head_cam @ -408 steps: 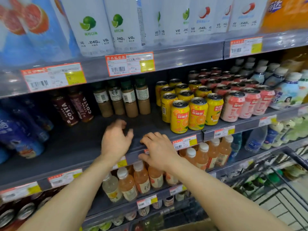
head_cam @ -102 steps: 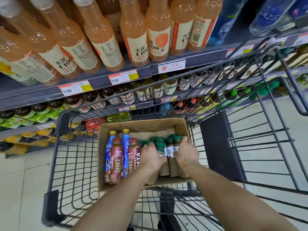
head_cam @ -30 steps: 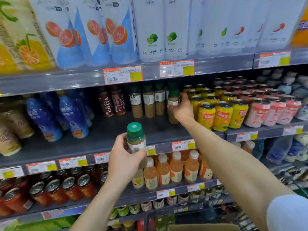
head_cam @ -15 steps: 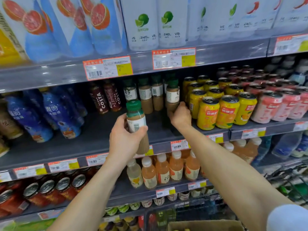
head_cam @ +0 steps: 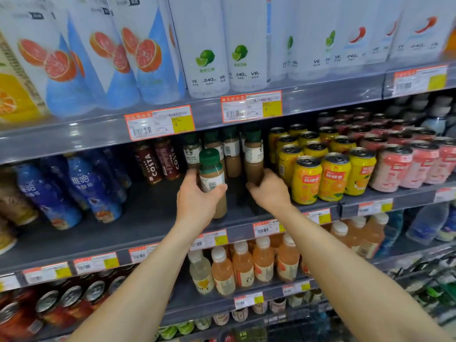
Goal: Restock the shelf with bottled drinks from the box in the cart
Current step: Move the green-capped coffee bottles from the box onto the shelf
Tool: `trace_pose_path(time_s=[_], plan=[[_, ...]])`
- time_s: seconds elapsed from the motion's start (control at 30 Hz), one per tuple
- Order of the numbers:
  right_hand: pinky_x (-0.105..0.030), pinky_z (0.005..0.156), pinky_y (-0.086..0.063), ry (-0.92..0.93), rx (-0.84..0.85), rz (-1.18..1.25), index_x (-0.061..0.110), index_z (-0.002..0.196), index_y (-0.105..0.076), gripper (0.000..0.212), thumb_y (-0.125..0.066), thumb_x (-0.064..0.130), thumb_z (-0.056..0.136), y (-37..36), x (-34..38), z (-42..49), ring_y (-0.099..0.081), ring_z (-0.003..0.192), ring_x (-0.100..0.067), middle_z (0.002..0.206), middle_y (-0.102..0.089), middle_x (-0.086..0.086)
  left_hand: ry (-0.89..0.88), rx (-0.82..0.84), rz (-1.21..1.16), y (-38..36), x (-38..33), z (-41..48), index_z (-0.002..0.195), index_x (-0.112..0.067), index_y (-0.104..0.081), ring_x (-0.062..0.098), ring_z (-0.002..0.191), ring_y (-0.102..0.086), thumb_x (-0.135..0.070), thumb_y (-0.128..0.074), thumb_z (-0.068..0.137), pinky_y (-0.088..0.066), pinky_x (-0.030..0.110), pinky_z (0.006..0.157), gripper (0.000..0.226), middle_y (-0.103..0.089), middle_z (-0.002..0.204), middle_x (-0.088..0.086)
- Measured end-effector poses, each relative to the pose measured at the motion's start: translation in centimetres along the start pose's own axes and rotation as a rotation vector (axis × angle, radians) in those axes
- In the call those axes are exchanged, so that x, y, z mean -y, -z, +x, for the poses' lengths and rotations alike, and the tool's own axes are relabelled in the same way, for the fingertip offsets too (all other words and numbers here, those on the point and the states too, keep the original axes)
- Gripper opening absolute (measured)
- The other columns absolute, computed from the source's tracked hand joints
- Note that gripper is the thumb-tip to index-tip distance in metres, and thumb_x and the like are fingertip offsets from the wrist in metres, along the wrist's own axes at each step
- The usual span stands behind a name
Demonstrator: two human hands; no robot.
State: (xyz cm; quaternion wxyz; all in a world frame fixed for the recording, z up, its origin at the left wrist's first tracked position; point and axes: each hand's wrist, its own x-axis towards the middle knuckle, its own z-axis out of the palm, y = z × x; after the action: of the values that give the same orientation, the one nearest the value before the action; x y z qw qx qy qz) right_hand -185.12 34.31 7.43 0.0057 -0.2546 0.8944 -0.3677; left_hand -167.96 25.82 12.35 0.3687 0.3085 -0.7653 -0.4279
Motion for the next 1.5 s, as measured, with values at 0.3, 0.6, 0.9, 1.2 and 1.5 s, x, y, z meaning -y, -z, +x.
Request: trace_pose_path(time_s=[0.3, 0.6, 0.9, 1.2, 1.5], plan=[[-0.034, 0.094, -0.043, 0.467, 0.208, -0.264, 0.021, 0.125, -0.064, 0.073, -0.059, 0.074, 0.076, 1.1, -4.7, -6.2, -0.049, 0.111, -0.02, 0.121, -0.058, 0.003, 0.014, 0.03, 0.031, -5.1, 1.7, 4.8, 0.13, -0.021, -0.055, 0.014, 0.108, -0.063, -0.028, -0.08, 0.081, -0.046, 0.025, 0.087, 0.056, -0.064, 0.112, -0.008], [-0.036, 0.092, -0.04, 0.574, 0.136, -0.371, 0.026, 0.13, -0.053, 0.062, -0.07, 0.055, 0.078, 0.4, -5.2, -6.3, -0.046, 0.114, -0.021, 0.128, -0.05, 0.004, 0.093, 0.113, 0.214, -6.0, 5.0, 4.0, 0.128, -0.017, -0.051, 0.028, 0.114, -0.061, -0.027, -0.08, 0.076, -0.045, 0.028, 0.086, 0.06, -0.065, 0.123, 0.007], [-0.036, 0.089, -0.041, 0.557, 0.123, -0.371, 0.026, 0.125, -0.056, 0.06, -0.073, 0.054, 0.075, 0.3, -5.1, -6.3, -0.048, 0.112, -0.023, 0.125, -0.052, 0.004, 0.109, 0.065, 0.262, -9.7, 5.2, 7.6, 0.132, -0.02, -0.051, 0.029, 0.118, -0.058, -0.041, -0.081, 0.074, -0.05, 0.04, 0.096, 0.069, -0.059, 0.129, 0.007], [-0.035, 0.092, -0.039, 0.56, 0.119, -0.363, 0.026, 0.128, -0.053, 0.059, -0.07, 0.052, 0.078, 0.3, -5.0, -6.3, -0.045, 0.114, -0.021, 0.127, -0.049, 0.004, 0.126, -0.005, 0.243, -11.4, 5.4, 8.8, 0.117, -0.017, -0.055, 0.029, 0.114, -0.061, -0.036, -0.083, 0.075, -0.051, 0.039, 0.093, 0.053, -0.06, 0.126, 0.007], [-0.036, 0.096, -0.038, 0.555, 0.148, -0.381, 0.027, 0.132, -0.05, 0.06, -0.069, 0.053, 0.081, 0.7, -4.7, -6.5, -0.043, 0.118, -0.02, 0.132, -0.046, 0.004, 0.121, 0.017, 0.246, -11.2, 5.9, 8.3, 0.125, -0.016, -0.05, 0.031, 0.118, -0.058, -0.038, -0.083, 0.074, -0.051, 0.045, 0.097, 0.065, -0.057, 0.13, 0.009]])
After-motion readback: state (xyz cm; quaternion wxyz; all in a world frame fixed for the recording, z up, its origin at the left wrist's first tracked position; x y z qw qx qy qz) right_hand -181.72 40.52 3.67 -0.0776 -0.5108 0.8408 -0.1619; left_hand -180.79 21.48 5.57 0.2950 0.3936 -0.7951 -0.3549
